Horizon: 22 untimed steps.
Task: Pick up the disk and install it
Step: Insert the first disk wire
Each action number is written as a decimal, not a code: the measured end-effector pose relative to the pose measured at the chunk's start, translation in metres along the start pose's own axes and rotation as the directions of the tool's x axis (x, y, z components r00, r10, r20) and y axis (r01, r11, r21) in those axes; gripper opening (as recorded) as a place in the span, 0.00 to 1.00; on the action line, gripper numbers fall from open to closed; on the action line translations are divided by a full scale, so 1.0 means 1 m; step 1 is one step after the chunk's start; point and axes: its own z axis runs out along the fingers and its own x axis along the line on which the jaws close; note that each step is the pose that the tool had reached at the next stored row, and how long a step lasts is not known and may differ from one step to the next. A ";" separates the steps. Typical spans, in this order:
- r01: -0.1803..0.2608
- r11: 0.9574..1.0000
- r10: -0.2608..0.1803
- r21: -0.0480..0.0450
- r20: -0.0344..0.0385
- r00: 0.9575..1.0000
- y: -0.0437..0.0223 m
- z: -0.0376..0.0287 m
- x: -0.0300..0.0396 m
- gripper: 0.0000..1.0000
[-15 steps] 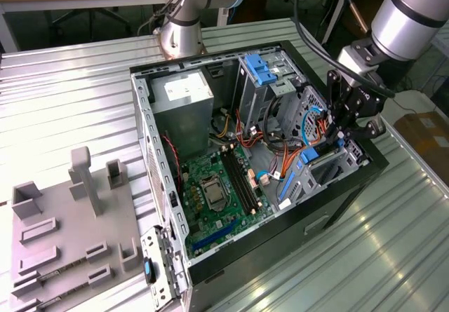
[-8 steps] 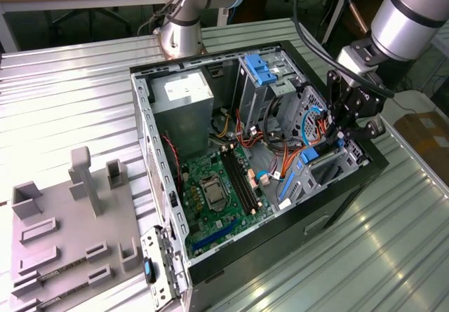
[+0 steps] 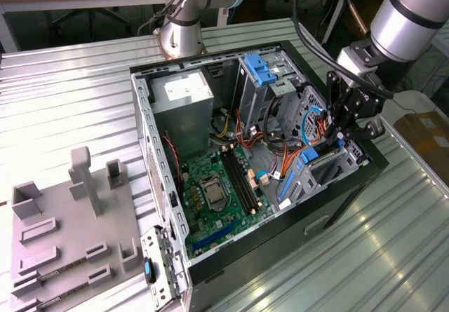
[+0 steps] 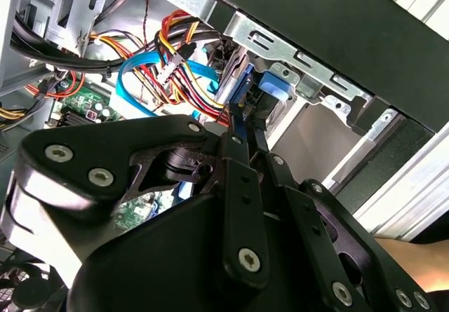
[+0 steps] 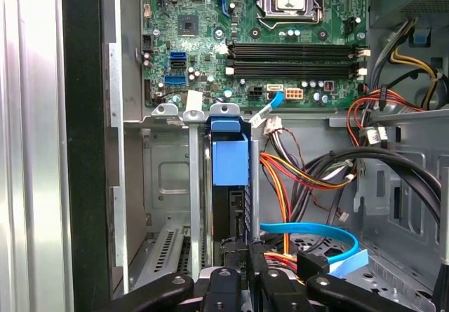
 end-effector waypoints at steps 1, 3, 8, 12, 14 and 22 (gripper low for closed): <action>0.000 1.000 0.000 0.000 0.000 1.000 0.0001 0.0002 0.0000 0.17; 0.000 1.000 0.000 0.000 0.000 1.000 0.0001 0.0006 0.0000 0.17; 0.000 1.000 0.000 0.000 0.000 1.000 0.0002 0.0023 0.0002 0.17; 0.000 1.000 0.000 0.000 0.001 1.000 0.0002 0.0020 0.0001 0.17; 0.000 1.000 0.000 0.000 0.001 1.000 0.0001 0.0003 0.0000 0.17; 0.000 1.000 0.000 0.000 0.001 1.000 0.0000 -0.0021 -0.0005 0.17</action>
